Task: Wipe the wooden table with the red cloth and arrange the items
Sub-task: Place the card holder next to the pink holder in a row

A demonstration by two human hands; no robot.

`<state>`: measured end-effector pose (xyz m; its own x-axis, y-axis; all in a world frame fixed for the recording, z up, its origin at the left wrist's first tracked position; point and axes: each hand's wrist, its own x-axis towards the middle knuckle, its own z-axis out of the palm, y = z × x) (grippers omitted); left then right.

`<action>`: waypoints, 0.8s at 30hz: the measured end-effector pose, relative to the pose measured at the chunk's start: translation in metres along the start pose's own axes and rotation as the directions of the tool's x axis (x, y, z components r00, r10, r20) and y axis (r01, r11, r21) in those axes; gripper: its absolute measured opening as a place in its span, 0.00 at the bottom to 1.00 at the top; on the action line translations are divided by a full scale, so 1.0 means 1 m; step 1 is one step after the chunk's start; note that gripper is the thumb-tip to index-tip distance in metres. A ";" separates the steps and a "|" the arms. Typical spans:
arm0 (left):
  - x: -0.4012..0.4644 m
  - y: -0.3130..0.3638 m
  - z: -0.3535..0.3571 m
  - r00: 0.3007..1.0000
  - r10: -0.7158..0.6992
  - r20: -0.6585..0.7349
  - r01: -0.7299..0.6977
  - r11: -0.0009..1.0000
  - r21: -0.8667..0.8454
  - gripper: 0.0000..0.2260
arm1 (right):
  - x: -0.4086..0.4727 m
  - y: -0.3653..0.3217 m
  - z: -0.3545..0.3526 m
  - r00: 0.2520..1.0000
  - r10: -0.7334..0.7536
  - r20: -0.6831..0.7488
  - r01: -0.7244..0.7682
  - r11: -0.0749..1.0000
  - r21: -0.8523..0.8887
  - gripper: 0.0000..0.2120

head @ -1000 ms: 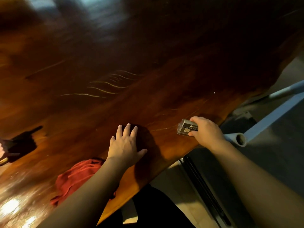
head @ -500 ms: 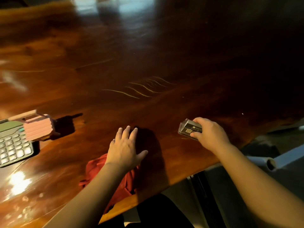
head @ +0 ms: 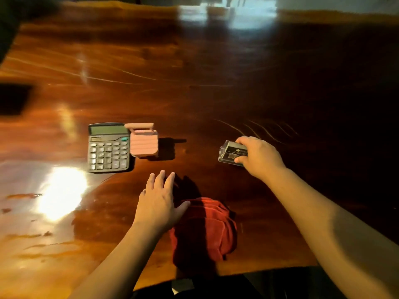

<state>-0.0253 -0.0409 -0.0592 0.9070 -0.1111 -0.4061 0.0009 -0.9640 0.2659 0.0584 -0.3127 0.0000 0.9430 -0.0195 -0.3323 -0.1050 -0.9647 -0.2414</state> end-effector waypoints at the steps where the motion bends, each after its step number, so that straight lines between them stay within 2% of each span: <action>1: -0.002 -0.008 -0.002 1.000 -0.020 -0.001 0.020 1.000 -0.010 0.43 | 0.007 -0.013 0.001 1.000 -0.027 0.010 0.027 0.999 -0.017 0.21; 11: -0.028 -0.070 -0.001 0.990 -0.141 -0.006 0.140 0.985 -0.100 0.39 | 0.056 -0.116 0.028 0.973 -0.197 0.122 0.210 0.972 -0.104 0.22; 18: -0.041 -0.087 0.006 0.987 -0.163 -0.010 0.161 0.980 -0.115 0.39 | 0.073 -0.144 0.047 0.959 -0.238 0.154 0.264 0.946 -0.186 0.25; 24: -0.041 -0.088 0.007 0.986 -0.168 -0.015 0.164 0.978 -0.127 0.39 | 0.077 -0.142 0.059 0.964 -0.213 0.159 0.245 0.945 -0.217 0.26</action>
<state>-0.0658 0.0465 -0.0716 0.9004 0.0557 -0.4315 0.2035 -0.9305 0.3047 0.1273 -0.1615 -0.0449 0.8813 0.2287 -0.4136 0.2003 -0.9734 -0.1113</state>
